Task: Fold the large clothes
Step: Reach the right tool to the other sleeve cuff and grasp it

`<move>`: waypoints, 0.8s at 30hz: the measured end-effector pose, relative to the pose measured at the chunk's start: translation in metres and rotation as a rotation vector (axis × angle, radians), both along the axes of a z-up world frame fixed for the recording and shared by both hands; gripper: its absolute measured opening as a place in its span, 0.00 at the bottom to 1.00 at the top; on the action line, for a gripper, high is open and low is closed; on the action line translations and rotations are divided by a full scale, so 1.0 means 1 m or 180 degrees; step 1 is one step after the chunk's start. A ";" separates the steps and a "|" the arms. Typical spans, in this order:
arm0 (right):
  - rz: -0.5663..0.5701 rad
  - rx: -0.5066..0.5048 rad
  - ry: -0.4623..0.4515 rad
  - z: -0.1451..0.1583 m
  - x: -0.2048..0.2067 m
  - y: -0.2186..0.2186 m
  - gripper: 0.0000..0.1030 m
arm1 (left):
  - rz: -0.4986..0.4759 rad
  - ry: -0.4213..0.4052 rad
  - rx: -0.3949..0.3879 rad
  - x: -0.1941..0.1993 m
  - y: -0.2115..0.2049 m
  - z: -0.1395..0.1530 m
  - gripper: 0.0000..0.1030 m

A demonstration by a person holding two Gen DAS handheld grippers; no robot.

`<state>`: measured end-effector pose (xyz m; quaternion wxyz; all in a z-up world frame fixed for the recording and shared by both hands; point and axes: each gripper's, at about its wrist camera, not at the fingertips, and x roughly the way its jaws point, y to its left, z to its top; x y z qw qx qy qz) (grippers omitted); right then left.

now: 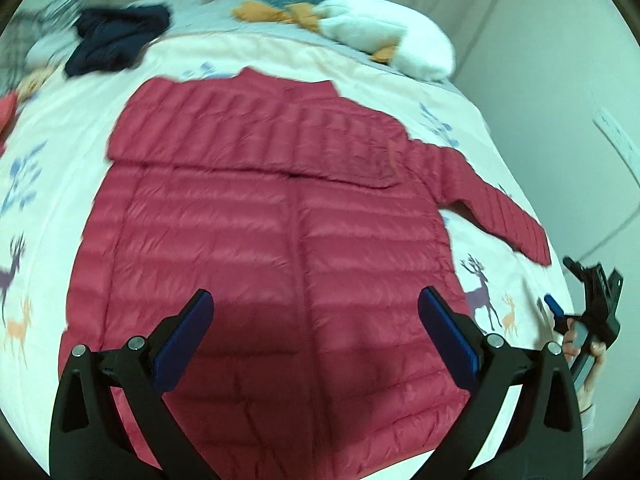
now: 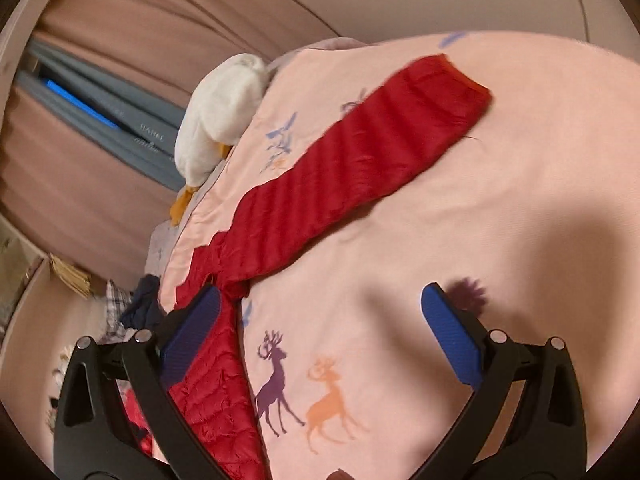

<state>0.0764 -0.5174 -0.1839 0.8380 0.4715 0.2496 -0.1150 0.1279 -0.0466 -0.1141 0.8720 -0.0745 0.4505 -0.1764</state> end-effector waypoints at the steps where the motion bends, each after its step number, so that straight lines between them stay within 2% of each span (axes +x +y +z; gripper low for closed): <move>1: -0.0035 0.0042 -0.0015 -0.002 -0.001 -0.007 0.98 | 0.0064 0.0018 -0.0012 0.000 0.005 -0.001 0.99; 5: -0.0162 0.0060 -0.0013 -0.005 0.006 -0.025 0.98 | 0.0223 0.0073 -0.0039 -0.001 0.022 -0.005 0.99; 9: -0.0253 0.0224 0.0001 -0.013 0.023 -0.043 0.98 | 0.0296 0.0131 0.0032 0.002 0.029 -0.009 0.99; 14: -0.0364 0.0358 0.0080 -0.025 0.042 -0.052 0.98 | 0.0300 0.0163 0.0048 0.006 0.026 -0.012 0.99; 24: -0.0583 0.0561 -0.0046 -0.032 0.068 -0.074 0.97 | 0.0166 0.0148 0.0110 0.013 0.004 -0.011 0.99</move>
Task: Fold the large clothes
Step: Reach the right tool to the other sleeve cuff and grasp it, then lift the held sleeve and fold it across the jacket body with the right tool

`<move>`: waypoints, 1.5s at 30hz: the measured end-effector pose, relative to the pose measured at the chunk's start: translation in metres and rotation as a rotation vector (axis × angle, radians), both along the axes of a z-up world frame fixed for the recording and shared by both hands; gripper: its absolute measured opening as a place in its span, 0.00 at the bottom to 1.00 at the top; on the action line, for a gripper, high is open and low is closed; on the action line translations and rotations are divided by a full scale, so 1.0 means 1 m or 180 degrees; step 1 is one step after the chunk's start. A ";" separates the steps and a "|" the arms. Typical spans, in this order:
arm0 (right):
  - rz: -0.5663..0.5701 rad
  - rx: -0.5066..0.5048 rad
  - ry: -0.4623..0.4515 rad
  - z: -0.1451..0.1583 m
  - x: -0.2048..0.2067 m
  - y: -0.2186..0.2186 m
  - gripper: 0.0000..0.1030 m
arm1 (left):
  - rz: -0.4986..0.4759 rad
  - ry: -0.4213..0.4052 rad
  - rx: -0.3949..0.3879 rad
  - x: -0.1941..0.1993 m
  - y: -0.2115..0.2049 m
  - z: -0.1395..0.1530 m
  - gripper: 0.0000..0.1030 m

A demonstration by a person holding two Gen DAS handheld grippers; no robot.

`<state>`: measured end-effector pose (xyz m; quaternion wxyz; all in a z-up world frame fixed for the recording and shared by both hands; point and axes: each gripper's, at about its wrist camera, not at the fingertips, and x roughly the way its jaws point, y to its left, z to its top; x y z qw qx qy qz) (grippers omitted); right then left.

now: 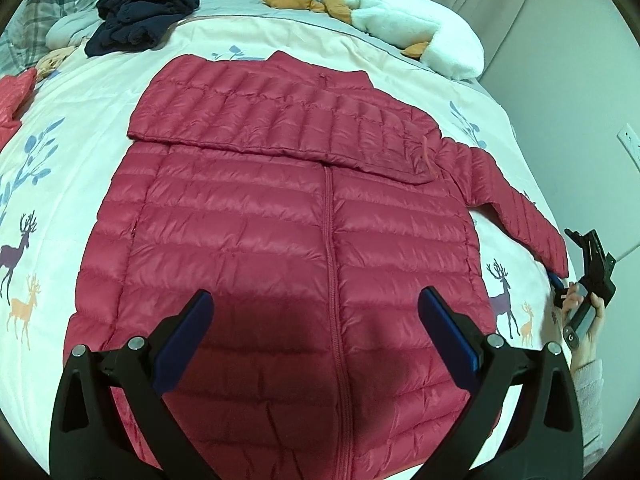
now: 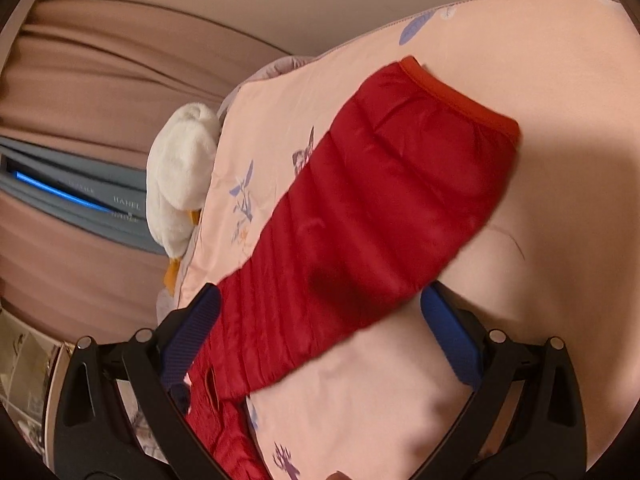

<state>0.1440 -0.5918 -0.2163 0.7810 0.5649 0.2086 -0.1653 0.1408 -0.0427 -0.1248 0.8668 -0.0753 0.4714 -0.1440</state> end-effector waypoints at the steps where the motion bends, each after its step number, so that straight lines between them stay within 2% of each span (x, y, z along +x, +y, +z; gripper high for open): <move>1: -0.0034 -0.0004 0.0005 -0.001 0.002 -0.002 0.95 | 0.0000 -0.0001 -0.0001 0.001 -0.001 0.000 0.99; 3: -0.0072 -0.0020 0.0044 -0.002 0.004 -0.003 0.89 | 0.0014 0.0000 -0.0007 0.003 -0.002 0.001 0.99; 6: -0.0126 -0.0106 0.0137 -0.004 0.007 -0.003 0.75 | 0.0039 0.0009 -0.0017 0.007 -0.003 0.001 0.99; 8: -0.0158 -0.0150 0.0223 -0.006 0.006 -0.005 0.55 | 0.0048 0.0017 -0.0022 0.009 -0.003 0.000 0.99; 9: -0.0186 -0.0152 0.0256 -0.009 0.005 -0.006 0.50 | 0.0053 0.0020 -0.0027 0.009 -0.003 0.000 0.99; 11: -0.0214 -0.0125 0.0319 -0.013 0.002 -0.010 0.26 | 0.0055 0.0029 -0.0049 0.009 -0.001 0.000 0.99; 14: -0.0225 -0.0044 0.0310 -0.020 -0.003 -0.015 0.13 | 0.0059 0.0036 -0.0066 0.008 0.002 0.000 0.99; 19: -0.0267 -0.0190 0.0354 -0.007 -0.010 -0.005 0.07 | 0.0086 0.0022 -0.0107 0.004 0.014 0.003 0.99; 27: -0.0072 -0.1187 0.0146 0.074 0.005 0.052 0.06 | 0.0224 0.0077 -0.0373 0.000 0.050 0.000 0.99; 32: 0.0353 -0.1902 -0.0046 0.127 0.029 0.118 0.06 | 0.0280 0.0107 -0.0563 -0.003 0.070 -0.004 0.99; 35: 0.0648 -0.2218 -0.0131 0.143 0.046 0.160 0.06 | 0.0301 0.0162 -0.0736 -0.001 0.081 -0.006 0.99; 39: 0.1163 -0.2501 -0.0181 0.149 0.072 0.219 0.06 | 0.0360 0.0211 -0.0937 0.003 0.094 -0.007 0.99; 45: 0.1906 -0.2935 -0.0142 0.135 0.112 0.312 0.06 | 0.0348 0.0262 -0.1142 0.010 0.105 -0.011 0.99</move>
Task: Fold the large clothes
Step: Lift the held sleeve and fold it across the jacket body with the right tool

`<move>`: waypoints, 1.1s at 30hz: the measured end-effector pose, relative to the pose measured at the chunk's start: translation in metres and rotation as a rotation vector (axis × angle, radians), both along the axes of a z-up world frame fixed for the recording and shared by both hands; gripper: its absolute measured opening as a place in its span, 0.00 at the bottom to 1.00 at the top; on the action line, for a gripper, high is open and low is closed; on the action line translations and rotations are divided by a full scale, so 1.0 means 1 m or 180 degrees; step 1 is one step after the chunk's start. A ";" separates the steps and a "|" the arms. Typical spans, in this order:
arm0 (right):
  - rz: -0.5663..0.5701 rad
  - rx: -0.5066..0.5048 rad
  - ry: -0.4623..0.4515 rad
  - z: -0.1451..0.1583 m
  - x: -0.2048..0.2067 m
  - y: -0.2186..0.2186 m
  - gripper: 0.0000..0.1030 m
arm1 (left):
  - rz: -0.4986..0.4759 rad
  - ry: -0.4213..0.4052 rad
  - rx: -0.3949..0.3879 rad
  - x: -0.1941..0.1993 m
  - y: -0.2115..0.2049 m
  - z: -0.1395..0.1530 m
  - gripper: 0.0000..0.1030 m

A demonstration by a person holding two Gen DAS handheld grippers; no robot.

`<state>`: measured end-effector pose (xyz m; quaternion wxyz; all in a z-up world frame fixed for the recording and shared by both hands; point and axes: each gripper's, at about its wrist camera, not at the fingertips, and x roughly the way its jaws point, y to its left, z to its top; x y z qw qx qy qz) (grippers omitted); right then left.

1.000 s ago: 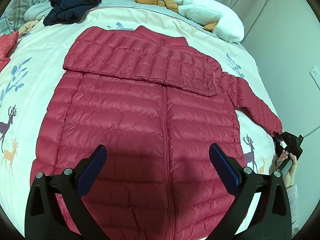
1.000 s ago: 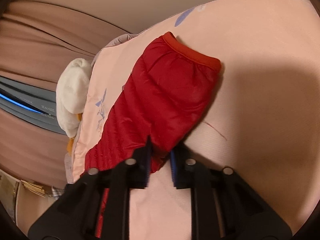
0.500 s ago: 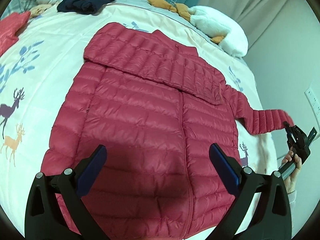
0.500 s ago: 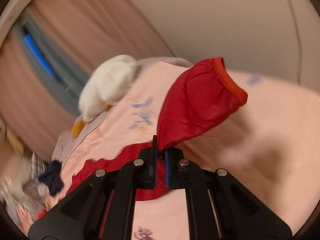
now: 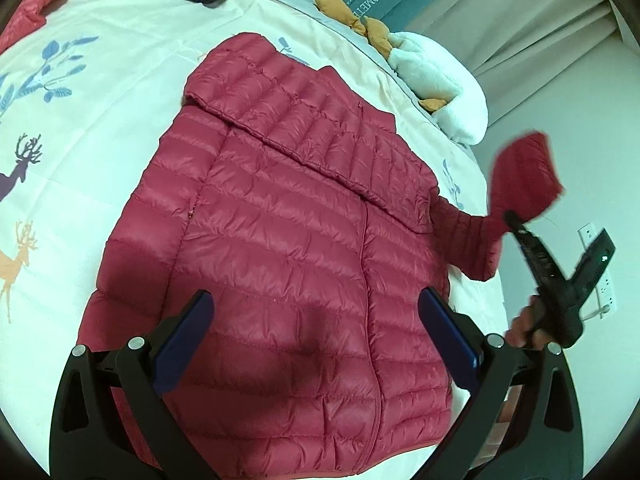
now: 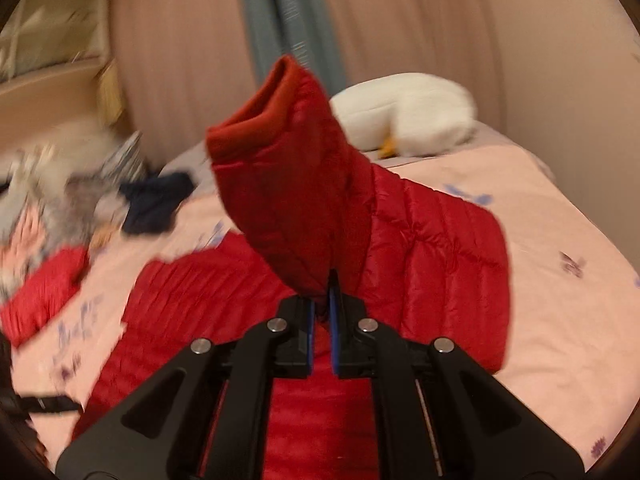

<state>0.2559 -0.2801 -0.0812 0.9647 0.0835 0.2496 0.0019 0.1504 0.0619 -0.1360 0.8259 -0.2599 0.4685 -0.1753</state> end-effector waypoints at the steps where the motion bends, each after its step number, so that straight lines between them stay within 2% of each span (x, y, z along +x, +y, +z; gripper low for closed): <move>1: 0.0103 -0.0083 0.0045 -0.005 0.007 0.016 0.06 | -0.0011 0.0010 -0.0028 0.002 0.001 -0.001 0.99; 6: 0.0467 -0.0279 0.0316 -0.033 0.021 0.073 0.06 | -0.0128 0.0165 -0.0316 0.019 -0.002 -0.005 0.99; 10: 0.0603 -0.0324 0.0522 -0.056 0.027 0.096 0.09 | -0.0241 0.0152 -0.0385 0.034 -0.015 -0.004 0.99; 12: 0.0629 -0.0346 0.0694 -0.068 0.034 0.105 0.17 | -0.0312 0.0209 -0.0476 0.045 -0.023 -0.006 0.99; 15: 0.0678 -0.0313 0.0879 -0.081 0.038 0.108 0.42 | -0.0396 0.0285 -0.0684 0.061 -0.033 -0.011 0.99; 16: 0.0679 -0.0302 0.0881 -0.083 0.038 0.109 0.57 | -0.0398 0.0302 -0.0707 0.064 -0.036 -0.012 0.99; 20: 0.0716 -0.0220 0.0635 -0.069 0.006 0.094 0.67 | -0.0416 0.0377 -0.0974 0.080 -0.047 -0.018 0.99; 22: 0.0660 -0.0145 0.0529 -0.063 -0.013 0.081 0.68 | -0.0429 0.0440 -0.1128 0.089 -0.055 -0.024 0.99; 25: 0.0612 0.0040 0.0472 -0.059 -0.033 0.062 0.68 | -0.0435 0.0492 -0.1206 0.098 -0.068 -0.030 0.99; 33: 0.0520 0.0378 0.0264 -0.054 -0.074 0.032 0.68 | -0.0288 0.0649 -0.1153 0.117 -0.092 -0.053 0.99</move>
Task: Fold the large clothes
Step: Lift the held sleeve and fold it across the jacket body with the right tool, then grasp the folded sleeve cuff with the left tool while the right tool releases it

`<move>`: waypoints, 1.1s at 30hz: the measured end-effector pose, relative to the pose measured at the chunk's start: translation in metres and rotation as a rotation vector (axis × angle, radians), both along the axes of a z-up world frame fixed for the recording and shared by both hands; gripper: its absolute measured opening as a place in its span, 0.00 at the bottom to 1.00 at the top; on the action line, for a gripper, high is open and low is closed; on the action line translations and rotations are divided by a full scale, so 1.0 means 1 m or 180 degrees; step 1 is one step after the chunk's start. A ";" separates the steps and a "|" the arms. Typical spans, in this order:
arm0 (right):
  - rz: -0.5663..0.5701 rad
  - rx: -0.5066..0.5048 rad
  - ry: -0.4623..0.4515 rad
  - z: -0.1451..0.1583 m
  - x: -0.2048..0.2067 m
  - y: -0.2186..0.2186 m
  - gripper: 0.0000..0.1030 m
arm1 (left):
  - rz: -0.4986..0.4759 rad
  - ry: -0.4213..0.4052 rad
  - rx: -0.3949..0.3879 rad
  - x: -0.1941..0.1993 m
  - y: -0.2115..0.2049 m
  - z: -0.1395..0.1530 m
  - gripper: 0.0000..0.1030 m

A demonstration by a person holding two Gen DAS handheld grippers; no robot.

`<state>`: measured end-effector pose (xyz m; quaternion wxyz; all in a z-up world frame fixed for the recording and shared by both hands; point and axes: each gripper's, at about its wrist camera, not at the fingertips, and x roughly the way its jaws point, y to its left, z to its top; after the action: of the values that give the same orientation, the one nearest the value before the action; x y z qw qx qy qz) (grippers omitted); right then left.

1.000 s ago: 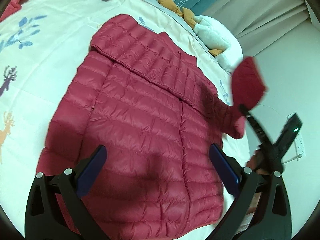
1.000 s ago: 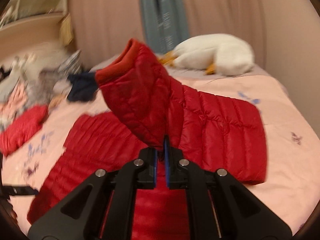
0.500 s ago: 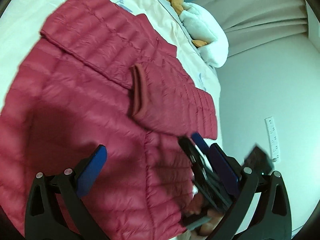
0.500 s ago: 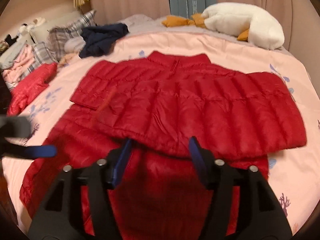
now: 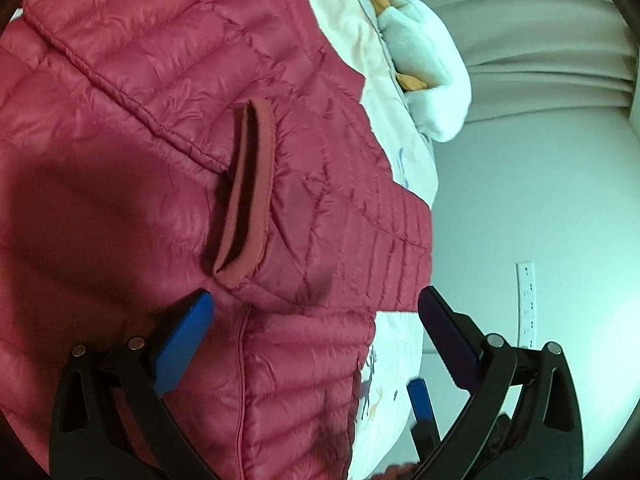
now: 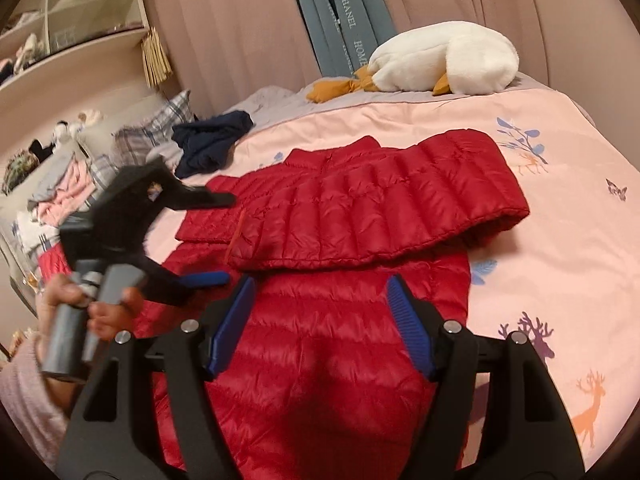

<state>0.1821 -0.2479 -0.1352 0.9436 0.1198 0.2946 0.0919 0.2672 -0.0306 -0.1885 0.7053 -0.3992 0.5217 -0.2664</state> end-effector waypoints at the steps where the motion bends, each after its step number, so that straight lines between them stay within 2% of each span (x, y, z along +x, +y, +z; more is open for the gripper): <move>1: -0.0004 0.0025 -0.0015 0.000 -0.002 -0.002 0.68 | 0.0047 -0.0006 0.0007 0.001 -0.001 -0.001 0.99; 4: -0.0032 0.0073 -0.0038 0.000 -0.006 -0.008 0.68 | 0.0198 -0.0034 0.0020 0.005 -0.002 0.000 0.95; 7: -0.0065 0.0121 -0.0031 -0.002 -0.008 -0.013 0.68 | 0.0285 -0.0017 0.0110 0.007 -0.001 -0.001 0.79; 9: -0.0093 0.0137 -0.0017 -0.004 -0.010 -0.018 0.68 | 0.0311 0.0040 0.0214 0.010 -0.001 -0.005 0.56; 10: -0.0108 0.0136 -0.0012 -0.005 -0.010 -0.019 0.68 | 0.0320 0.0056 0.0243 0.011 -0.001 -0.007 0.50; 12: -0.0136 0.0146 0.0010 -0.008 -0.011 -0.023 0.68 | 0.0322 0.0076 0.0276 0.012 0.001 -0.010 0.25; 14: -0.0181 0.0144 0.0029 -0.010 -0.012 -0.027 0.68 | 0.0312 0.0073 0.0307 0.014 0.002 -0.011 0.17; 17: -0.0272 0.0154 0.0086 -0.012 -0.010 -0.034 0.68 | 0.0281 -0.0060 0.0440 0.014 0.000 -0.001 0.13; 21: -0.0405 0.0291 0.0197 -0.016 -0.004 -0.051 0.68 | 0.0323 -0.0379 0.0526 0.020 0.007 0.032 0.12; 26: -0.0461 0.0601 0.0357 -0.026 0.017 -0.074 0.49 | 0.0427 -0.0653 0.0553 0.026 0.026 0.068 0.12; 29: -0.0430 0.0637 0.0514 -0.033 0.043 -0.077 0.38 | 0.0498 -0.0751 0.0632 0.030 0.036 0.081 0.12; 33: -0.0356 0.0576 0.0741 -0.046 0.085 -0.073 0.33 | 0.0593 -0.0831 0.0734 0.034 0.054 0.091 0.12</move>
<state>0.2666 -0.3209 -0.1810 0.8920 0.2304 0.3854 0.0509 0.3015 0.0230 -0.0975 0.8296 -0.3245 0.4136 -0.1880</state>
